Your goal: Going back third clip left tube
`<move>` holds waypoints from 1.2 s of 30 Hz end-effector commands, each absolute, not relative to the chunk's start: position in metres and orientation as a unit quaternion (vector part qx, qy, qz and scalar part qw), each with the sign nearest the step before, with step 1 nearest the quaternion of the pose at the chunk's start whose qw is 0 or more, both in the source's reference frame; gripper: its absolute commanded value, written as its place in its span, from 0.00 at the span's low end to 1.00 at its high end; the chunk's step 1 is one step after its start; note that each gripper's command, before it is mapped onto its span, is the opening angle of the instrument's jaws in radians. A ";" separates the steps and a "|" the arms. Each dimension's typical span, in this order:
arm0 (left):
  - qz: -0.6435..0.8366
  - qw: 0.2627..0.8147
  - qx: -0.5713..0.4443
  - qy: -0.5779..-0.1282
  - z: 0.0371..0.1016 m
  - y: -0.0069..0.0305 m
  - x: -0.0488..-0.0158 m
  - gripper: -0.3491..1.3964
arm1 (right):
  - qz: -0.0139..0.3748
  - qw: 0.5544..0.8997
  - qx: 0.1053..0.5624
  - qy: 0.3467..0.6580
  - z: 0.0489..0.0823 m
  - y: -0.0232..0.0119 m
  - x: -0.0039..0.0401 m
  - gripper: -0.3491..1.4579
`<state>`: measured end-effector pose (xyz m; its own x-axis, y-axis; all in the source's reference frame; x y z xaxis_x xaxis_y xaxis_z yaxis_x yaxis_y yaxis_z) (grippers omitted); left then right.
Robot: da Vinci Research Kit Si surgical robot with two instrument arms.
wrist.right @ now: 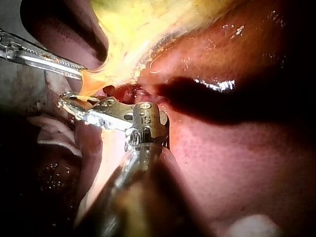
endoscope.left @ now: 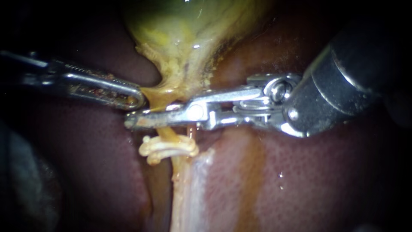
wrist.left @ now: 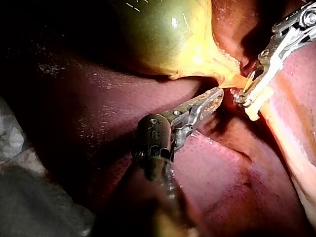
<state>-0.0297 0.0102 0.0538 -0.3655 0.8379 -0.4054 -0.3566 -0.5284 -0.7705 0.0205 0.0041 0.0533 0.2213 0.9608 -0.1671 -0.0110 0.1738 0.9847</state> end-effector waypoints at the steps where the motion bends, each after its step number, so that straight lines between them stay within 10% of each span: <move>1: 0.772 0.386 -0.410 -0.294 0.0538 0.0102 -0.0297 0.00 | 0.394 0.607 0.492 0.484 0.0534 0.0041 0.0205 0.00; 9: 0.772 0.386 -0.410 -0.294 0.0538 0.0102 -0.0297 0.00 | 0.365 0.619 0.472 0.511 0.0548 0.0035 0.0213 0.41; 22: 0.772 0.386 -0.410 -0.294 0.0538 0.0102 -0.0296 0.00 | 0.292 0.695 0.394 0.526 0.0604 0.0030 0.0209 0.46; 36: 0.772 0.386 -0.410 -0.295 0.0537 0.0102 -0.0293 0.00 | 0.164 0.747 0.293 0.574 0.0586 0.0019 0.0151 0.47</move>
<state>-0.0293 0.0102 0.0537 -0.3667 0.8372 -0.4056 -0.3543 -0.5288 -0.7712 0.0144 0.0019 0.0584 0.2857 0.5692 -0.7710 0.0977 0.7830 0.6143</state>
